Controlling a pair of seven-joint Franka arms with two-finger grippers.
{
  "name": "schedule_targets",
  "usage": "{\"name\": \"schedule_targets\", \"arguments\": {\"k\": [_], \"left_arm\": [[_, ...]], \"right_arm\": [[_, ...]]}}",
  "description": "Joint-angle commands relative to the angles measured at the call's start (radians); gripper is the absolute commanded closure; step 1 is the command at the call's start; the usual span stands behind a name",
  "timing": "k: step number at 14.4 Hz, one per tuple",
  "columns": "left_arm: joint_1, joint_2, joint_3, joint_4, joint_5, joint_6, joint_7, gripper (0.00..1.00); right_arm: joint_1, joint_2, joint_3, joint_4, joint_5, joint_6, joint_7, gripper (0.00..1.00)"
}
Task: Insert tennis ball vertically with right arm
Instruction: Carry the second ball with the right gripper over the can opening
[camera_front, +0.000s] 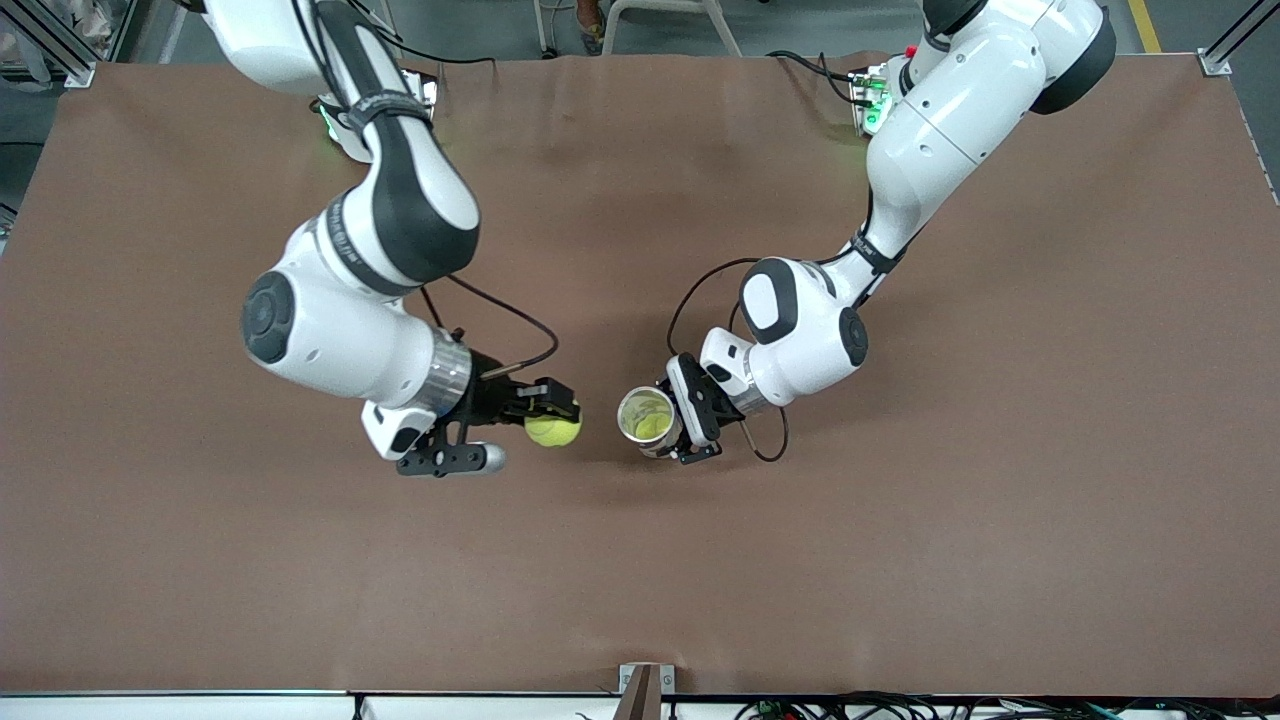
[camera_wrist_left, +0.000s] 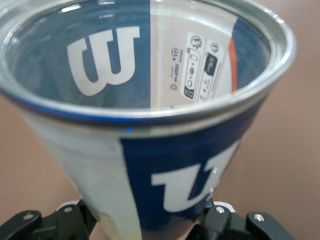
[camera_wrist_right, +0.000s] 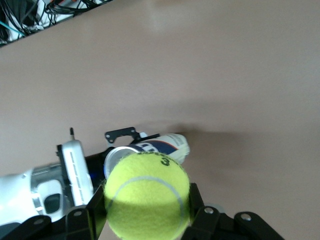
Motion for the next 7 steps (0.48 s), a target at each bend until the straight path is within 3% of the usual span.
{"name": "schedule_targets", "arguments": {"k": [1, 7], "left_arm": [[0.001, 0.021, -0.004, 0.003, -0.03, 0.015, 0.034, 0.23], [-0.002, 0.021, -0.004, 0.003, -0.03, 0.015, 0.031, 0.24]], "right_arm": [[0.032, 0.023, -0.004, 0.014, 0.038, 0.05, 0.107, 0.72], [0.054, 0.069, 0.02, 0.014, 0.081, 0.119, 0.195, 0.72]]}}
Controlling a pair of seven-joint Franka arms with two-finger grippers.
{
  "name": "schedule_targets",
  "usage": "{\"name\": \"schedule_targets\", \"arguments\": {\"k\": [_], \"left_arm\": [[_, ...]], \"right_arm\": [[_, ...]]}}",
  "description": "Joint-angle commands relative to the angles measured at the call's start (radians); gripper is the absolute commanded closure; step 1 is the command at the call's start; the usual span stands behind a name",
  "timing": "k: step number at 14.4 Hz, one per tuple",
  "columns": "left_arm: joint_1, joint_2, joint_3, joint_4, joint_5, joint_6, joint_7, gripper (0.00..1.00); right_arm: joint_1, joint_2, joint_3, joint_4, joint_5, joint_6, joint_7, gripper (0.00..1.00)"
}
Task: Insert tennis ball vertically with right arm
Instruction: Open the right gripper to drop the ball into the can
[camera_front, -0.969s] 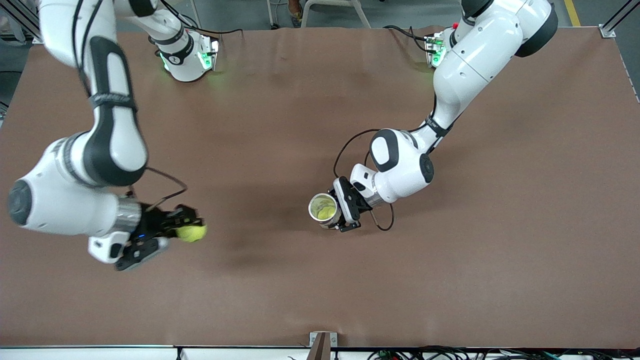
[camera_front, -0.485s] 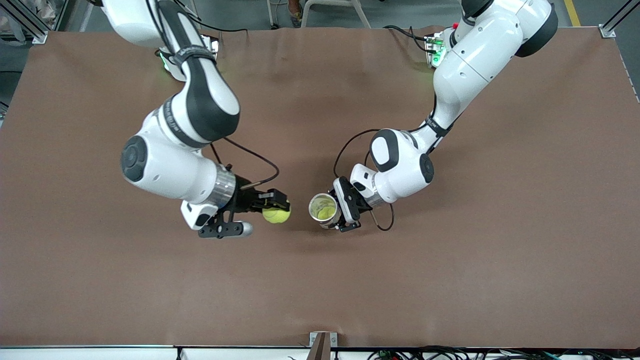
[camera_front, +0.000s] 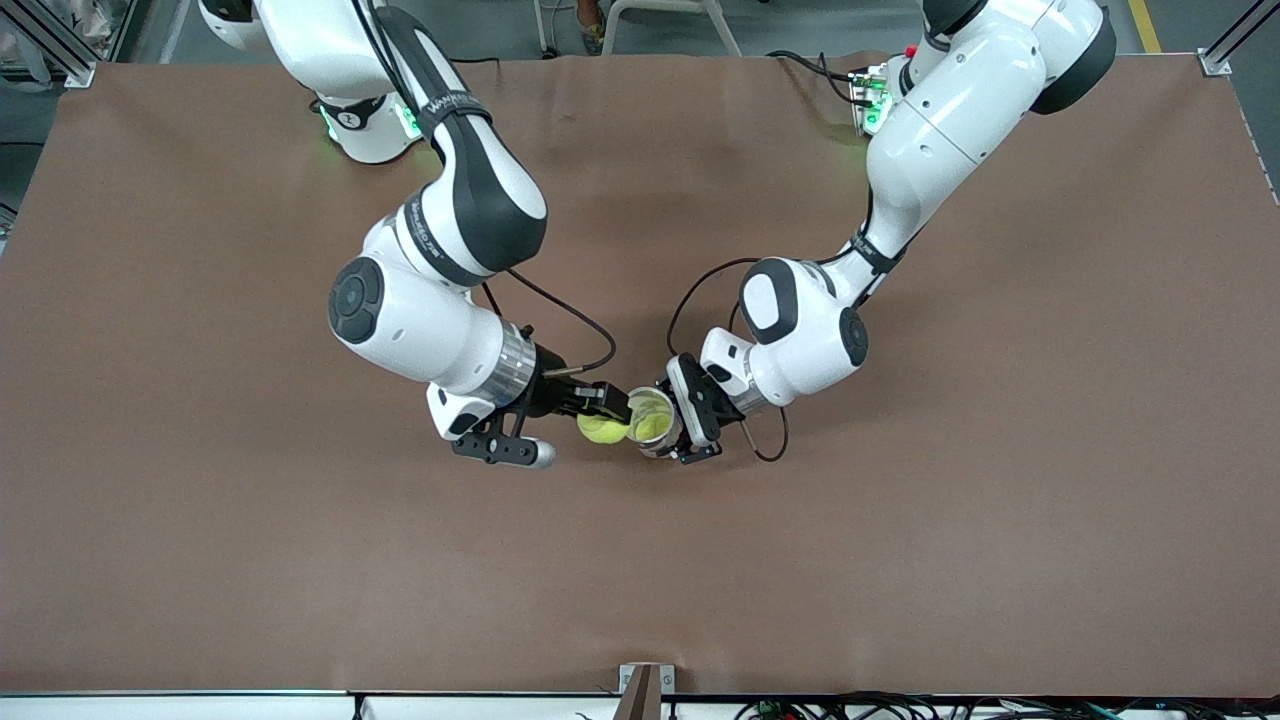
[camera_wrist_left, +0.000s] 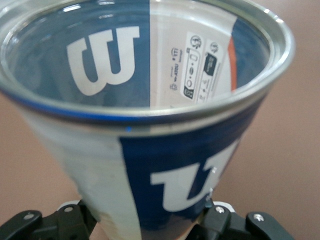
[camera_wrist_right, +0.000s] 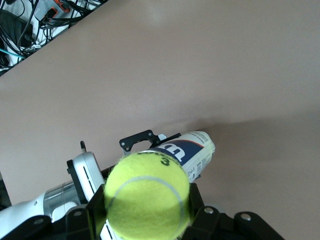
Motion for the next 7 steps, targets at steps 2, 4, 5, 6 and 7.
{"name": "schedule_targets", "arguments": {"k": [2, 4, 5, 6, 7], "left_arm": [[-0.002, 0.021, -0.003, 0.003, -0.026, 0.015, 0.031, 0.24], [-0.002, 0.021, -0.003, 0.003, -0.026, 0.015, 0.032, 0.24], [-0.002, 0.023, -0.003, 0.003, -0.024, 0.015, 0.032, 0.24], [-0.002, 0.023, -0.003, 0.003, -0.026, 0.015, 0.032, 0.24], [-0.002, 0.021, -0.003, 0.003, -0.026, 0.015, 0.031, 0.24]], "right_arm": [[0.0, 0.025, 0.017, 0.016, 0.04, 0.04, 0.048, 0.72], [0.0, 0.026, 0.028, 0.014, 0.04, 0.049, 0.058, 0.71], [0.001, 0.026, 0.03, 0.014, 0.04, 0.049, 0.069, 0.71], [0.006, 0.032, 0.03, 0.014, 0.04, 0.049, 0.075, 0.7], [0.012, 0.034, 0.03, 0.014, 0.04, 0.049, 0.083, 0.69]]}}
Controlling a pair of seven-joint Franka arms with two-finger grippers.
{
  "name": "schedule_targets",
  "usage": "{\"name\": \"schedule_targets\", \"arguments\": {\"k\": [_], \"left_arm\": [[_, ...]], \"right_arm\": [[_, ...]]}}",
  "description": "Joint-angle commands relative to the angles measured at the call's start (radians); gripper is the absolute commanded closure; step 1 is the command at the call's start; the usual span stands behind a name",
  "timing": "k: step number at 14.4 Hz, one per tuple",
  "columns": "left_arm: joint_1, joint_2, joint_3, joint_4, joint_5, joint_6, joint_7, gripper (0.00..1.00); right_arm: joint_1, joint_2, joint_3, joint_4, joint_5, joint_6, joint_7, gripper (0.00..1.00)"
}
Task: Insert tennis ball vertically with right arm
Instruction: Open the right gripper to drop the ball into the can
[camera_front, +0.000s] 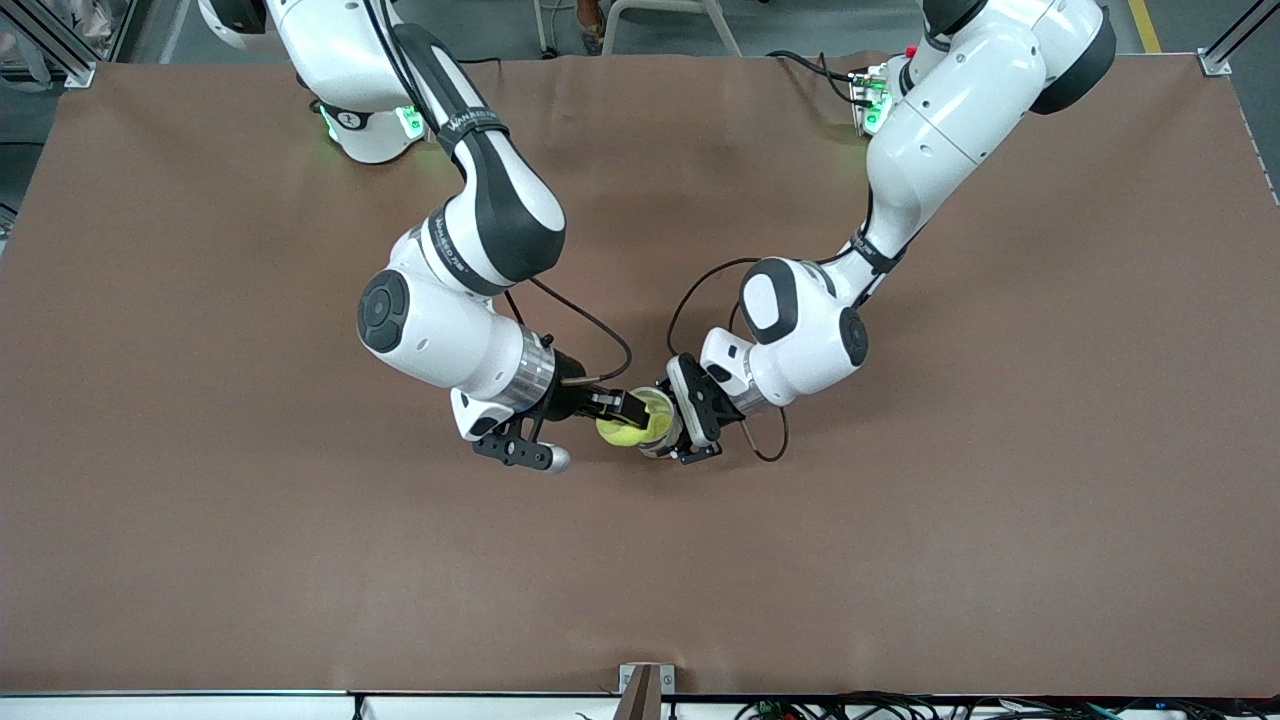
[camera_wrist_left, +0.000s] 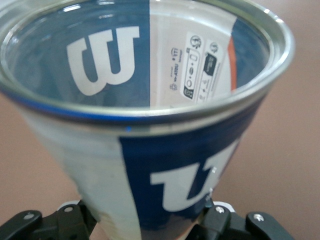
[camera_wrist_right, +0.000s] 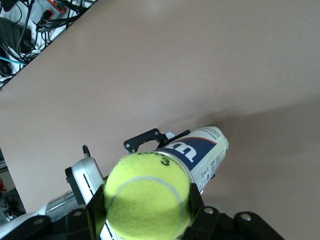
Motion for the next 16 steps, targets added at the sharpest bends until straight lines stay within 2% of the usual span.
{"name": "schedule_targets", "arguments": {"k": [1, 6, 7, 9, 16], "left_arm": [[-0.002, 0.021, -0.003, 0.003, -0.026, 0.015, 0.031, 0.24], [-0.002, 0.021, -0.003, 0.003, -0.026, 0.015, 0.031, 0.24], [-0.002, 0.021, -0.003, 0.003, -0.026, 0.015, 0.032, 0.24], [-0.002, 0.021, -0.003, 0.003, -0.026, 0.015, 0.032, 0.24], [-0.001, 0.021, -0.003, 0.001, -0.026, 0.015, 0.032, 0.24]], "right_arm": [[0.015, 0.011, 0.0, 0.014, 0.022, 0.006, 0.035, 0.69], [0.021, 0.016, 0.0, 0.009, 0.022, 0.006, 0.034, 0.67], [0.021, 0.017, 0.0, 0.009, 0.022, 0.006, 0.031, 0.6], [0.027, 0.023, -0.001, 0.009, 0.017, 0.022, 0.021, 0.0], [0.029, 0.02, -0.001, 0.006, 0.014, 0.035, 0.026, 0.0]]}}
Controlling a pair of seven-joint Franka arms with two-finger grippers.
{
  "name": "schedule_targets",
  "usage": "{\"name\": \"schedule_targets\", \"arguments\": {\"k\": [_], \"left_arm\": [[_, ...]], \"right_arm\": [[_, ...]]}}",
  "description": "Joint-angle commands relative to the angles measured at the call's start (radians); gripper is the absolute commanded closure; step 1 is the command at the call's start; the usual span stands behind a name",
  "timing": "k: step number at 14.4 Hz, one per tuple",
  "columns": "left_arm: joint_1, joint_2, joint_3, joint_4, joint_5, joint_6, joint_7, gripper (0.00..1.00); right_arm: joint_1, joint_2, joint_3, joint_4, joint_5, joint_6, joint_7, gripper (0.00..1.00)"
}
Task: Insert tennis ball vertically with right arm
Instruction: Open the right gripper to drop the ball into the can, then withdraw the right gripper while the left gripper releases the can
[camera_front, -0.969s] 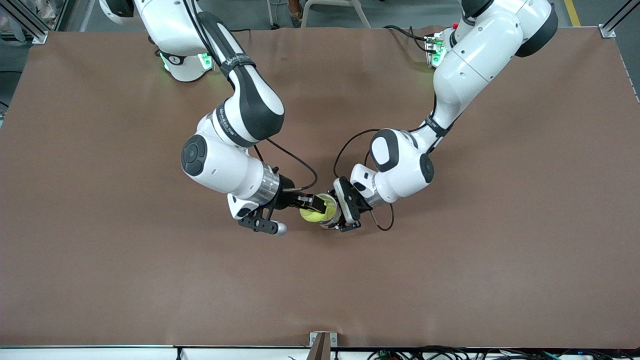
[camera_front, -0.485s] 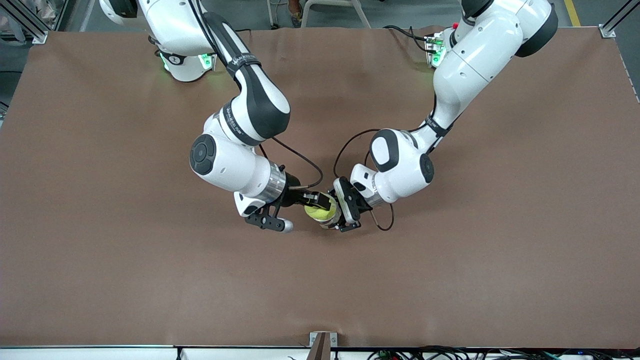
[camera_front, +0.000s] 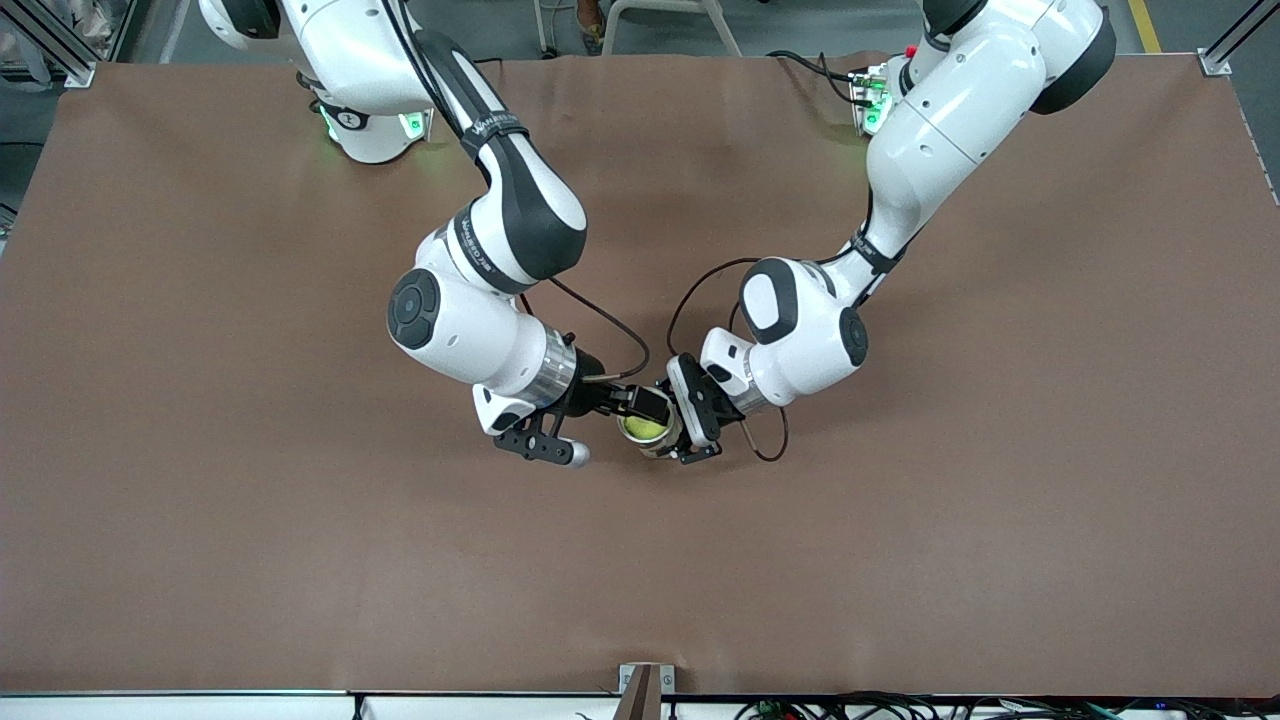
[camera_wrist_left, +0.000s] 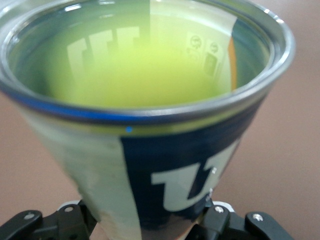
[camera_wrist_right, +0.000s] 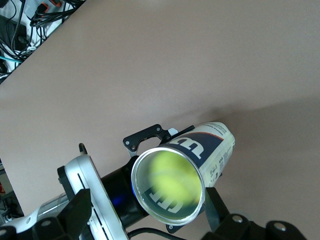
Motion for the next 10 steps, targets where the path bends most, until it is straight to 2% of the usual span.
{"name": "schedule_targets", "arguments": {"k": [1, 4, 6, 7, 8, 10], "left_arm": [[-0.001, 0.02, -0.003, 0.001, -0.025, 0.015, 0.032, 0.24], [-0.001, 0.021, -0.003, 0.001, -0.025, 0.015, 0.032, 0.23], [0.002, 0.02, -0.003, 0.0, -0.025, 0.015, 0.034, 0.2], [0.004, 0.02, -0.003, -0.002, -0.025, 0.015, 0.032, 0.15], [0.005, 0.02, -0.003, -0.003, -0.025, 0.014, 0.034, 0.0], [0.011, 0.014, -0.002, -0.008, -0.023, 0.011, 0.034, 0.0]], "right_arm": [[0.004, -0.003, -0.007, 0.006, 0.012, -0.003, 0.007, 0.0], [-0.015, -0.018, -0.017, 0.008, -0.02, -0.037, 0.002, 0.0], [-0.066, -0.036, -0.038, 0.014, -0.095, -0.15, -0.001, 0.0], [-0.087, -0.067, -0.055, 0.014, -0.13, -0.205, -0.004, 0.0], [-0.109, -0.099, -0.076, 0.014, -0.168, -0.253, -0.007, 0.0], [-0.133, -0.157, -0.115, 0.014, -0.269, -0.342, -0.03, 0.0]]}}
